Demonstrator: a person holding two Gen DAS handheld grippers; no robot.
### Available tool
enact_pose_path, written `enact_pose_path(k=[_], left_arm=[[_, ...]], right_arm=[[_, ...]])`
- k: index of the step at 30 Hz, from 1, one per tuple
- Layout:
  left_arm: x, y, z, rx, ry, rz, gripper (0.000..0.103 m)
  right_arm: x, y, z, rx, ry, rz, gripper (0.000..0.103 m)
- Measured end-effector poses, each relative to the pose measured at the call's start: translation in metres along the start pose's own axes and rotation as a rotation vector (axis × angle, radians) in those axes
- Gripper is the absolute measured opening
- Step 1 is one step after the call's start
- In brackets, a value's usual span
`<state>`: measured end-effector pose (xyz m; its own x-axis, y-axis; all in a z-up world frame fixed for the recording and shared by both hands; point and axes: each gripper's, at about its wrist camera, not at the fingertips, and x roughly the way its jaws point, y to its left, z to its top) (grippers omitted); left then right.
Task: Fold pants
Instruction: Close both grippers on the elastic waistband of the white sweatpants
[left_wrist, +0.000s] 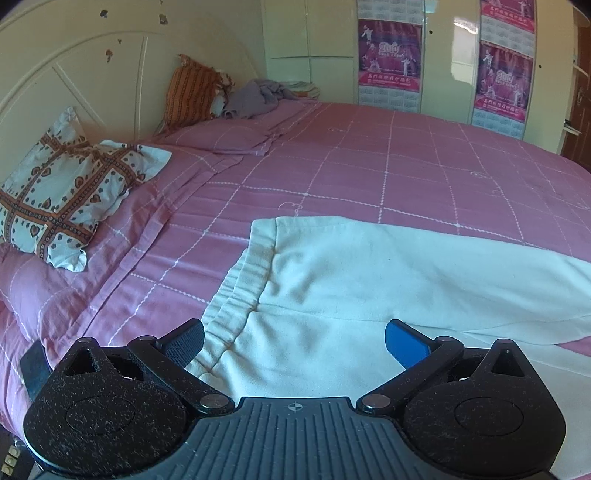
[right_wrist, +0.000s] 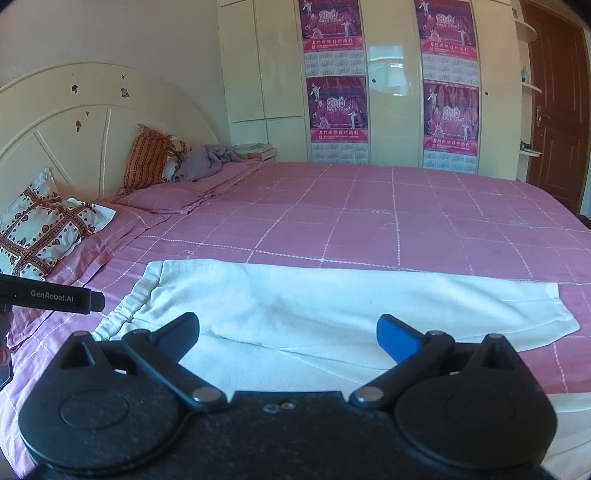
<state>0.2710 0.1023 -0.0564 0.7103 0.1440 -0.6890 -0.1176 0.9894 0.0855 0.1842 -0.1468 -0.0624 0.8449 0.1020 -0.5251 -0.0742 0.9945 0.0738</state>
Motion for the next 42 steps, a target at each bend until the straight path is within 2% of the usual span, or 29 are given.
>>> enact_pose_path(k=[10,14,18,23,29,32,33,34,35,37,41,42], left_arm=[[0.090,0.023,0.023,-0.030,0.102,0.024,0.103],[0.126,0.031,0.032,-0.043,0.111,0.060,0.103],[0.168,0.041,0.044,-0.065,0.147,0.051,0.103],[0.211,0.041,0.056,-0.055,0.151,0.071,0.103],[0.266,0.044,0.063,-0.035,0.201,0.121,0.103],[0.283,0.046,0.061,-0.026,0.217,0.092,0.102],[0.289,0.045,0.061,-0.012,0.220,0.076,0.094],[0.293,0.045,0.060,-0.004,0.226,0.047,0.080],[0.297,0.046,0.060,-0.018,0.229,0.000,0.075],[0.298,0.043,0.061,-0.036,0.217,-0.026,0.059],[0.300,0.035,0.063,-0.005,0.208,-0.046,0.049],[0.299,0.033,0.063,0.002,0.203,-0.054,0.043]], right_arm=[[0.082,0.004,0.012,-0.069,0.059,0.039,0.102],[0.118,0.010,0.017,-0.102,0.090,0.069,0.101],[0.154,0.016,0.022,-0.141,0.108,0.108,0.101],[0.198,0.021,0.031,-0.212,0.137,0.135,0.101],[0.256,0.024,0.042,-0.266,0.183,0.154,0.101],[0.287,0.024,0.047,-0.289,0.211,0.158,0.101],[0.296,0.025,0.049,-0.295,0.218,0.162,0.101],[0.305,0.025,0.051,-0.301,0.221,0.169,0.101],[0.313,0.026,0.052,-0.310,0.226,0.174,0.101],[0.331,0.027,0.055,-0.332,0.247,0.178,0.101],[0.360,0.027,0.060,-0.354,0.289,0.183,0.099],[0.366,0.026,0.061,-0.355,0.296,0.183,0.099]])
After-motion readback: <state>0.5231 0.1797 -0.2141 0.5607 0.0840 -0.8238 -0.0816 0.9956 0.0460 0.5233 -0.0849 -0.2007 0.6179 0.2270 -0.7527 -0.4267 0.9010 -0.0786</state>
